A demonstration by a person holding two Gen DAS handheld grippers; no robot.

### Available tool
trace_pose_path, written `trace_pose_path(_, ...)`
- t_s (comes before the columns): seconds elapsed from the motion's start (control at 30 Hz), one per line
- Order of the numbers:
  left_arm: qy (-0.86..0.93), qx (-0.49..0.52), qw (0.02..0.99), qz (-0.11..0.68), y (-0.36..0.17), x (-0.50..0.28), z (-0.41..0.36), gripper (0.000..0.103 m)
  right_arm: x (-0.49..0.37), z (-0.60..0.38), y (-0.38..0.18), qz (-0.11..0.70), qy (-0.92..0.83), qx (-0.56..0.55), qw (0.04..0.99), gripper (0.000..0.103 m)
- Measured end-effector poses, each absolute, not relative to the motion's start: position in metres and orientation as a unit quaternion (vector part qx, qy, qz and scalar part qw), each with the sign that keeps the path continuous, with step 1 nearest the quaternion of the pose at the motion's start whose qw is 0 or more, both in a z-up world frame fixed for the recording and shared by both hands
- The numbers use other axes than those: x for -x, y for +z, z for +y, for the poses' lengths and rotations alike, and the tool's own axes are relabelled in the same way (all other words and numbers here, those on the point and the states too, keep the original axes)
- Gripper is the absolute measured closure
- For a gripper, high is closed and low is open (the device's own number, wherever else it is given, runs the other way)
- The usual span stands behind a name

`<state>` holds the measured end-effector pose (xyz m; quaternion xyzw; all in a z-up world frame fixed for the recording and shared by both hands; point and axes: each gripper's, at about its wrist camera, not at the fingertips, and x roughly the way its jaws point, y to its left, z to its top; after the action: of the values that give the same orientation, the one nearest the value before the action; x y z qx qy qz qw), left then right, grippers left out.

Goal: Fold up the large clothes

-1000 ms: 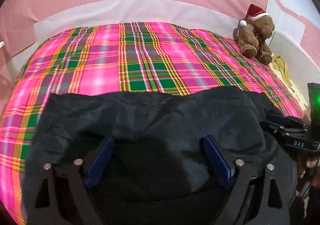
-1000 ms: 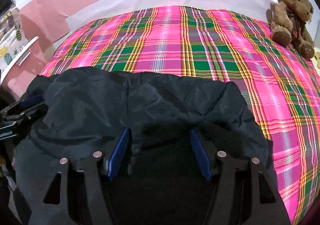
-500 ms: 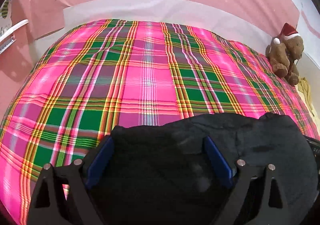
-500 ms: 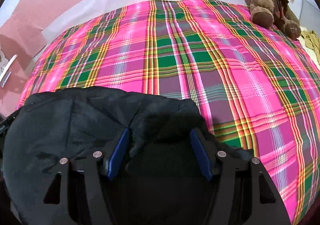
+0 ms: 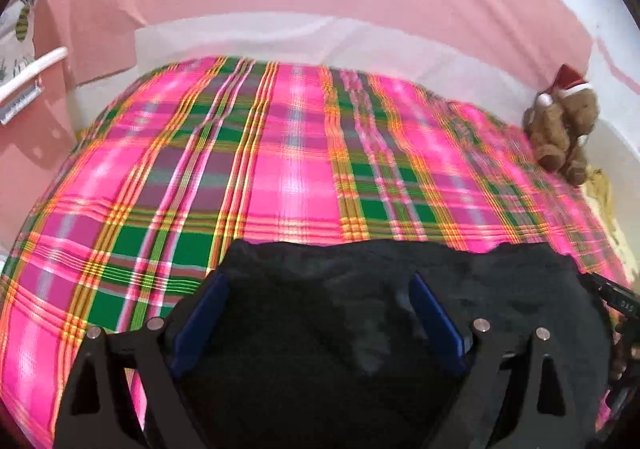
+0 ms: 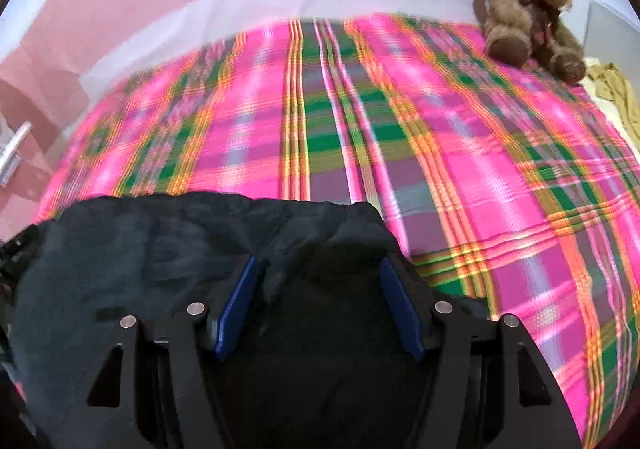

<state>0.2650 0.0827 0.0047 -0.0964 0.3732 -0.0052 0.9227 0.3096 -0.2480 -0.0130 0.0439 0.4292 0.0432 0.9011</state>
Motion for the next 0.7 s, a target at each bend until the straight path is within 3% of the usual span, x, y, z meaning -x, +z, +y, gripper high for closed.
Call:
trace_pose_path(0.23,-0.104,0.084,0.931,0.34,0.026,-0.208,0.023,0.01,-0.235,-0.22,0.023,0.369,0.12,-0.044,0.921,0.04)
trace_pose_path(0.5,-0.107,0.045,0.921,0.372,-0.023,-0.228,-0.017,0.009,-0.236,-0.221,-0.038,0.412,0.099,-0.025,0.906,0.04)
trace_pose_path(0.7,-0.09,0.031,0.922,0.376,-0.029,-0.231,-0.026,0.009,-0.244,-0.208,-0.047,0.407,0.081,0.015,0.91,0.039)
